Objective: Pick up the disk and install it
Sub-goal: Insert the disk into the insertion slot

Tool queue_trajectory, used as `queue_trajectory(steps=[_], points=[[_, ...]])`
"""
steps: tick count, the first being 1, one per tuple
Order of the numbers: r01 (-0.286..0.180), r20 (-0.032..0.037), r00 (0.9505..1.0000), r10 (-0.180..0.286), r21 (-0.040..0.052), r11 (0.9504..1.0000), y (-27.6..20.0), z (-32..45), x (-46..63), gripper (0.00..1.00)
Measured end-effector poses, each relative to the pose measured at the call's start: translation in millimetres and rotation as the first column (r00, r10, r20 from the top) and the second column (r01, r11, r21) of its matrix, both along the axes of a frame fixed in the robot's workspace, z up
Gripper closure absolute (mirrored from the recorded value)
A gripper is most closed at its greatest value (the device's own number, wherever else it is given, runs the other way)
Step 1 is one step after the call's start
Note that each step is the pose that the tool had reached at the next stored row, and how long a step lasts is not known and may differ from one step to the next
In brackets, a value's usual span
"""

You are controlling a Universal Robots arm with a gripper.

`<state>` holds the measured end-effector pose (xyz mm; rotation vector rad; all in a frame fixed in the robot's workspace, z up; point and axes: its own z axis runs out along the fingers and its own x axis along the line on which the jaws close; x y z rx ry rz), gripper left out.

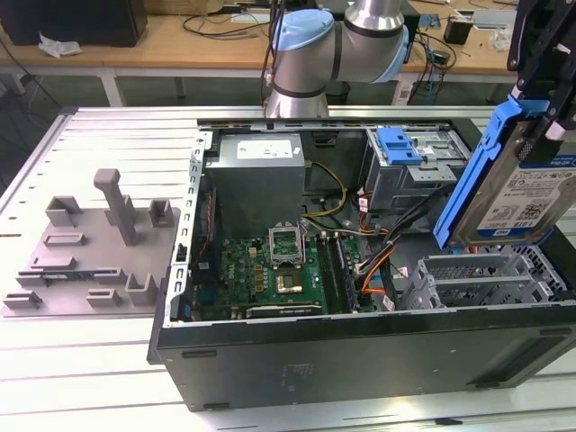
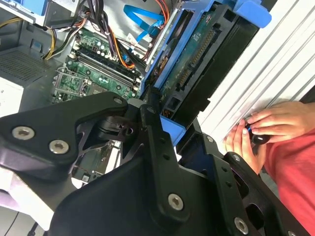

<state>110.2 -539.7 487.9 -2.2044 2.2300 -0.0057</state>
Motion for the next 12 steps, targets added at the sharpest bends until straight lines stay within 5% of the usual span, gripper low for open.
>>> queue_trajectory(steps=[12], points=[[0.000,0.0001,1.0000,0.000,-0.0001,1.0000,-1.2,-5.6,0.0,0.63]])
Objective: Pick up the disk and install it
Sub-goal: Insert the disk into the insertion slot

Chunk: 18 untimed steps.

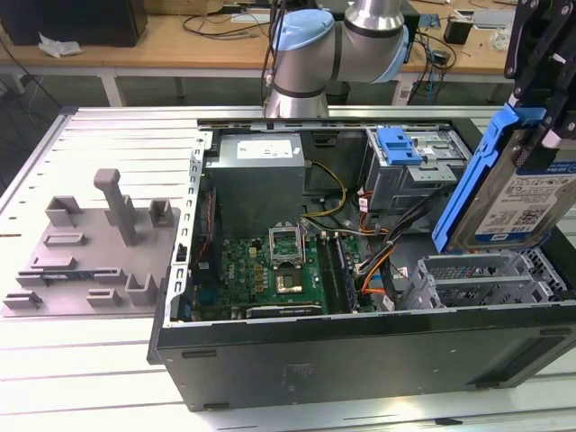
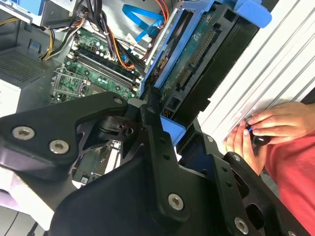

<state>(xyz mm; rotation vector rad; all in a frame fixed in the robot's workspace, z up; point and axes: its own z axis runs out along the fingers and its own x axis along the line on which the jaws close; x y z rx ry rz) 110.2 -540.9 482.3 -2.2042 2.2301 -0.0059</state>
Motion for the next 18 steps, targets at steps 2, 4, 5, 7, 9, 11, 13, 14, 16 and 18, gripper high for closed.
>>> queue_trajectory(steps=[2,4,5,7,9,11,13,14,16,18], points=[[0.000,0.0000,1.0000,0.000,0.0001,1.0000,-0.1,-0.6,0.0,0.63],[0.000,0.0000,1.0000,0.000,0.0000,1.0000,-0.2,-1.4,0.0,0.63],[0.000,0.0000,1.0000,0.000,0.0001,1.0000,-0.3,-2.0,0.0,0.63],[0.000,0.0000,1.0000,0.000,0.0001,1.0000,-0.4,-2.7,0.0,0.63],[0.000,0.0000,1.0000,0.000,0.0001,1.0000,-0.6,-4.0,0.0,0.63],[0.000,0.0000,1.0000,0.000,0.0001,1.0000,-0.8,-5.3,0.0,0.63],[0.000,0.0000,1.0000,0.000,0.0001,1.0000,-1.0,-6.3,0.0,0.63],[0.000,0.0000,1.0000,0.000,0.0000,1.0000,-1.1,-6.6,0.0,0.63],[0.000,0.0000,1.0000,0.000,0.0001,1.0000,-1.3,-7.4,0.0,0.63],[0.000,0.0000,1.0000,0.000,0.0001,1.0000,-1.6,-8.3,0.0,0.63]])
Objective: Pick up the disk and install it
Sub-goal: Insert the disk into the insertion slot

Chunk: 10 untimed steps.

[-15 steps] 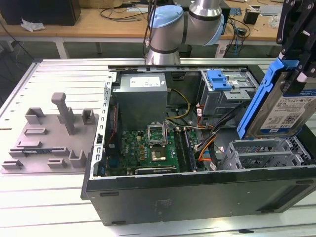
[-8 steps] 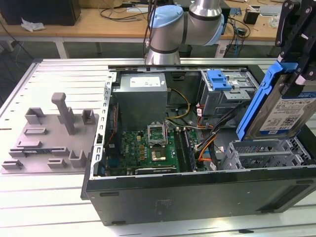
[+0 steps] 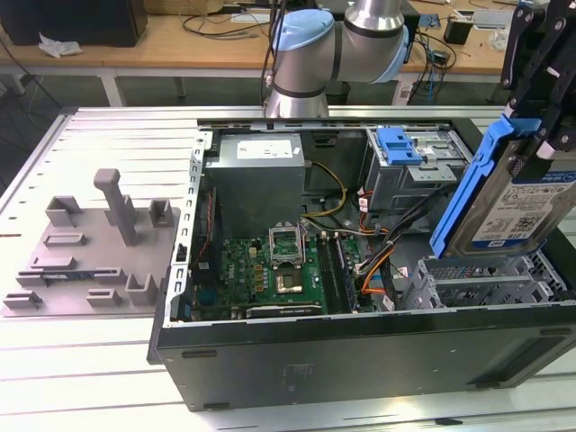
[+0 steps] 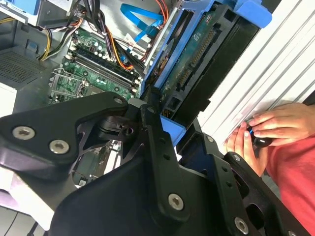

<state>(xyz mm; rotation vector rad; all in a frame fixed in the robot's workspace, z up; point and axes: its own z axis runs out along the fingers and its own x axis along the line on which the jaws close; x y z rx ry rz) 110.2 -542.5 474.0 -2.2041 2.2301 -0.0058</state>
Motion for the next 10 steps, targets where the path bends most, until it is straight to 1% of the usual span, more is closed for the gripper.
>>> queue_trajectory(steps=[4,8,10], points=[[0.000,0.0000,1.0000,0.000,0.0001,1.0000,-0.6,-1.7,0.0,0.63],[0.000,0.0000,1.0000,0.000,0.0000,1.0000,-1.8,-9.0,0.5,0.63],[0.000,0.0000,1.0000,0.000,0.0000,1.0000,-2.0,-11.2,0.8,0.63]])
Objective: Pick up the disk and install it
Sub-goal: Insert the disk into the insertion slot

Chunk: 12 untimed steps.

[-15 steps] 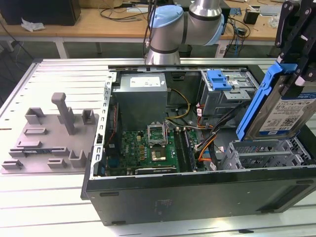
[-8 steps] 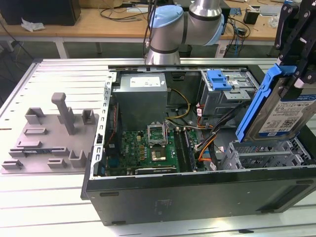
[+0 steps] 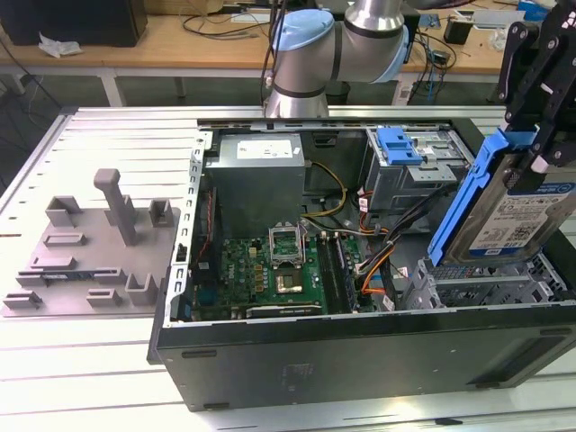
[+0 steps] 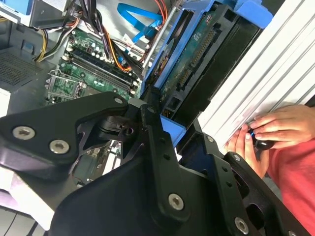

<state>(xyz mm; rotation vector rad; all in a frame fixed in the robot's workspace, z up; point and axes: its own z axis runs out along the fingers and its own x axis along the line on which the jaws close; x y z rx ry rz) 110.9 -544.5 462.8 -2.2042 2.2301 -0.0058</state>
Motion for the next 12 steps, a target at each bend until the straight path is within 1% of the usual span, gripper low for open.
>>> queue_trajectory(steps=[4,12], points=[[0.000,0.0000,1.0000,0.000,0.0000,1.0000,-1.1,-3.8,0.4,0.63],[0.000,0.0000,1.0000,0.000,0.0000,1.0000,-1.9,-6.2,0.9,0.63]])
